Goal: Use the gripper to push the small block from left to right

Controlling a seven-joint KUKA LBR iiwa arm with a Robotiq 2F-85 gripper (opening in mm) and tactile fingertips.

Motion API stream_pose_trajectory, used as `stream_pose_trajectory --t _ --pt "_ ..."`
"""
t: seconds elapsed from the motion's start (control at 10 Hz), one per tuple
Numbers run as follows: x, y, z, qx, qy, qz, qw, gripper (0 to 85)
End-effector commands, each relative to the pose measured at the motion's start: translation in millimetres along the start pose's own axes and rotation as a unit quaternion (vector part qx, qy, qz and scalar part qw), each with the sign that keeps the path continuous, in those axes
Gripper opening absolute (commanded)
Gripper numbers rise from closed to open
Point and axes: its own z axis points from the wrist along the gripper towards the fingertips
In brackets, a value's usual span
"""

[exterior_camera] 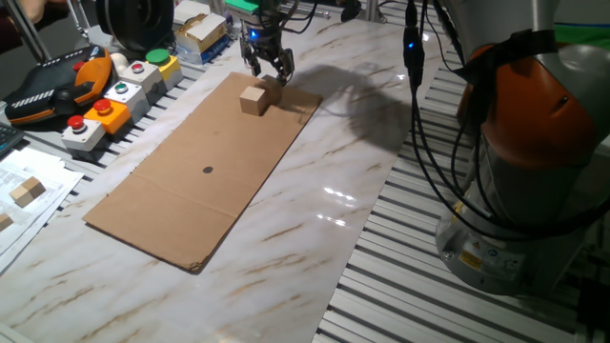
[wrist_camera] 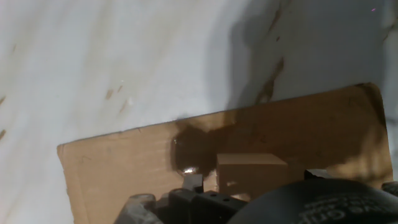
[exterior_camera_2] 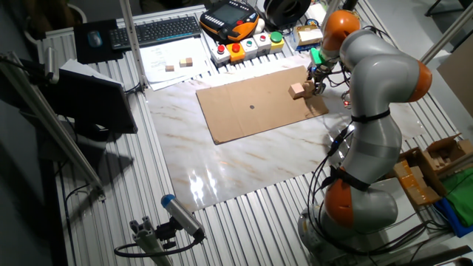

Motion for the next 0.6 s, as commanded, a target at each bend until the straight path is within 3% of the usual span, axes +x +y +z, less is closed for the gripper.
stream_pose_trajectory --t 0.0,0.5 --pt "-0.1 -0.1 2.2 0.001 0.002 0.001 1.0 80.0" --pt "0.8 -0.3 11.2 0.002 0.009 0.003 1.0 78.7"
